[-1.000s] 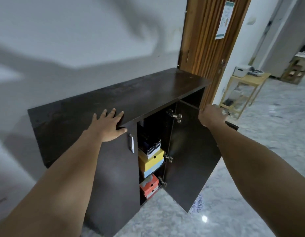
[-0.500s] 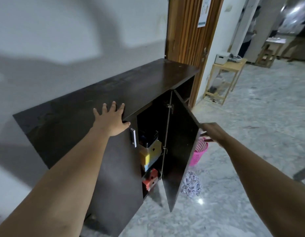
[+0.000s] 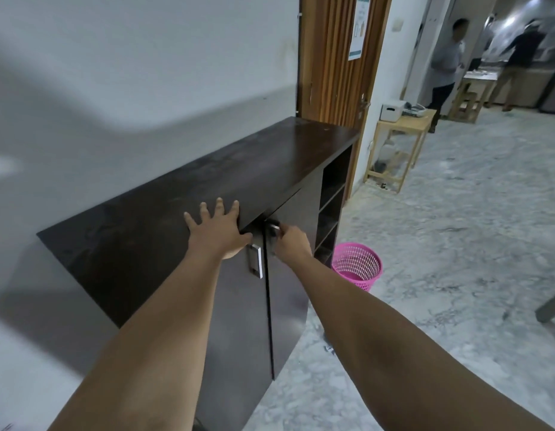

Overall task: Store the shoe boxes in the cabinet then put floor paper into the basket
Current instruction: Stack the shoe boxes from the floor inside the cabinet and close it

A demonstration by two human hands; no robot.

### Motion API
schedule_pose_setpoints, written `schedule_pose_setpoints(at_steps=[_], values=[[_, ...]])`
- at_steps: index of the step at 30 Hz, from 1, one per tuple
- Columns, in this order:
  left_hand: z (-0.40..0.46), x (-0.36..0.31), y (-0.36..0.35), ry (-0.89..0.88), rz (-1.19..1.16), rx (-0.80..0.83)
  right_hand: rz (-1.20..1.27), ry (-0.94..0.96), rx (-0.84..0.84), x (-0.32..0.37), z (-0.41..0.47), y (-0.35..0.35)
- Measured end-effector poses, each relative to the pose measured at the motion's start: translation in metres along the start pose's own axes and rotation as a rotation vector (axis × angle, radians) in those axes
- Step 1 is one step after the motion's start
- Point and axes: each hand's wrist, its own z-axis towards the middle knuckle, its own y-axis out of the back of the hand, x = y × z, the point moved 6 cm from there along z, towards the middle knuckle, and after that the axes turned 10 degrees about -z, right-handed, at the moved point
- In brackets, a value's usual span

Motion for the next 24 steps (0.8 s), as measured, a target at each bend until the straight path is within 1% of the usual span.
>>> schedule_pose_setpoints(at_steps=[2, 8, 11, 13, 14, 15, 16, 18, 19, 20, 22, 24], values=[[0.001, 0.0, 0.0, -0.001, -0.01, 0.0, -0.002, -0.001, 0.068, 0.007, 0.005, -0.009], [-0.001, -0.002, 0.001, 0.026, -0.029, 0.027, 0.054, 0.052, 0.143, 0.003, -0.006, -0.004], [0.005, -0.012, 0.006, 0.123, -0.052, 0.088, 0.026, 0.027, 0.206, -0.019, -0.007, 0.004], [0.012, -0.028, 0.013, 0.198, -0.032, 0.137, 0.016, 0.015, 0.219, -0.038, -0.005, 0.015], [0.017, -0.04, 0.015, 0.207, -0.013, 0.136, 0.013, 0.011, 0.222, -0.05, -0.004, 0.023], [0.022, -0.056, 0.015, 0.186, 0.005, 0.099, 0.018, 0.006, 0.226, -0.064, -0.001, 0.031], [0.026, -0.074, 0.014, 0.133, 0.022, 0.027, 0.023, -0.005, 0.234, -0.081, 0.004, 0.038], [0.031, -0.119, 0.002, -0.041, 0.063, -0.157, 0.019, -0.045, 0.233, -0.121, 0.018, 0.053], [0.034, -0.144, -0.011, -0.131, 0.087, -0.214, 0.014, -0.079, 0.224, -0.144, 0.026, 0.063], [0.037, -0.169, -0.027, -0.205, 0.105, -0.236, 0.007, -0.111, 0.211, -0.167, 0.032, 0.074], [0.047, -0.216, -0.069, -0.287, 0.108, -0.184, -0.016, -0.16, 0.22, -0.214, 0.044, 0.093], [0.058, -0.256, -0.118, -0.304, 0.094, -0.081, -0.037, -0.235, 0.239, -0.272, 0.058, 0.106]])
